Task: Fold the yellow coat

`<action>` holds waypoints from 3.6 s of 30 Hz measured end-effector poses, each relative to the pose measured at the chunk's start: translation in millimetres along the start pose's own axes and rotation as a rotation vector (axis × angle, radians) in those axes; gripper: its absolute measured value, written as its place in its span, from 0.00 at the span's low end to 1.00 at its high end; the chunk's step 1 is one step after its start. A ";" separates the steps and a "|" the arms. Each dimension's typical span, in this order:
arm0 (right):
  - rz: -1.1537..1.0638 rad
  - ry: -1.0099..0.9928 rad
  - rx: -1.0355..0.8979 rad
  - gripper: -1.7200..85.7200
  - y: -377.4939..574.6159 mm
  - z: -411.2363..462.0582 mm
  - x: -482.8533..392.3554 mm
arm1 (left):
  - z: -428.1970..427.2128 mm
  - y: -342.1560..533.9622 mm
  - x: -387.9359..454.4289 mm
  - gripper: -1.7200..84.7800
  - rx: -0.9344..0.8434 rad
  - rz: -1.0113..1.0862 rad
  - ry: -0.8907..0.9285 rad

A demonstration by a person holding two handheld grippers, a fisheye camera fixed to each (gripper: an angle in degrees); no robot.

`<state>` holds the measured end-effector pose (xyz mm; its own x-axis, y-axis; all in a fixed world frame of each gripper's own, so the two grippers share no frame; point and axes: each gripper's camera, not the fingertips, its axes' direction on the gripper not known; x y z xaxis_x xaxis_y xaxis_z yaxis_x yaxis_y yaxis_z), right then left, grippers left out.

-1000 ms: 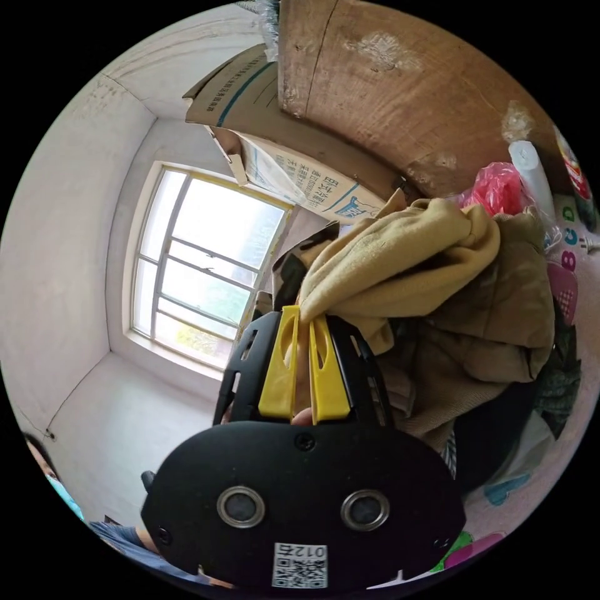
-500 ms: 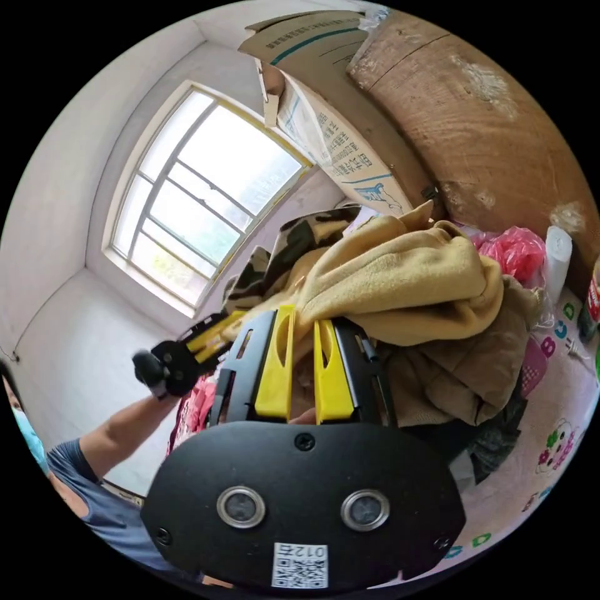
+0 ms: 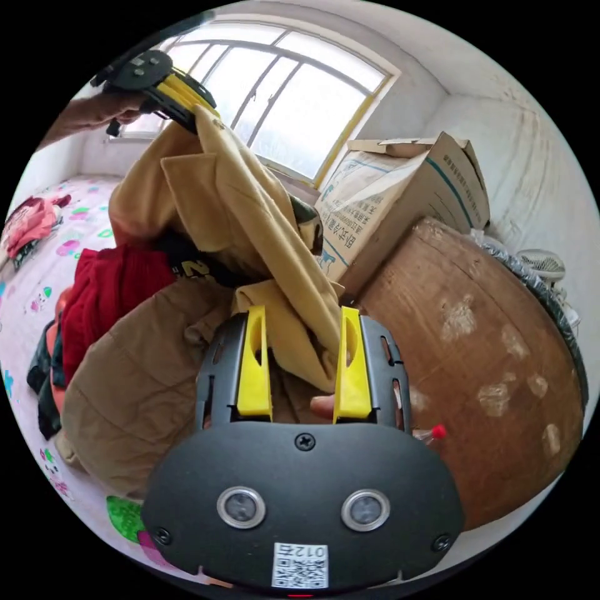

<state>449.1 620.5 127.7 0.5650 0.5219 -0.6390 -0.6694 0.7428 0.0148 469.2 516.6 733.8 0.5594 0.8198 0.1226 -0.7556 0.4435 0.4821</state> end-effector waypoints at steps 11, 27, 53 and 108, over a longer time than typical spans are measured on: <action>0.152 -0.103 0.058 0.17 4.8 -12.3 -81.7 | -27.0 27.1 -21.2 0.02 0.061 -0.120 -0.006; -0.286 0.064 0.049 0.11 14.4 -26.8 -279.0 | -99.4 45.2 -111.5 0.02 0.082 -0.291 0.042; -0.486 0.174 -0.087 0.05 -62.4 -124.3 -455.2 | -166.0 112.9 -321.4 0.02 0.117 -0.606 0.204; -0.567 -0.655 -0.092 0.06 274.4 -578.4 -667.5 | -503.8 406.6 -181.8 0.02 -0.497 -0.268 0.751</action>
<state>-390.7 233.3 113.4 0.9697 0.2410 0.0407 -0.2234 0.9416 -0.2518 -111.5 730.4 470.5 0.5006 0.6104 -0.6139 -0.7893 0.6131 -0.0341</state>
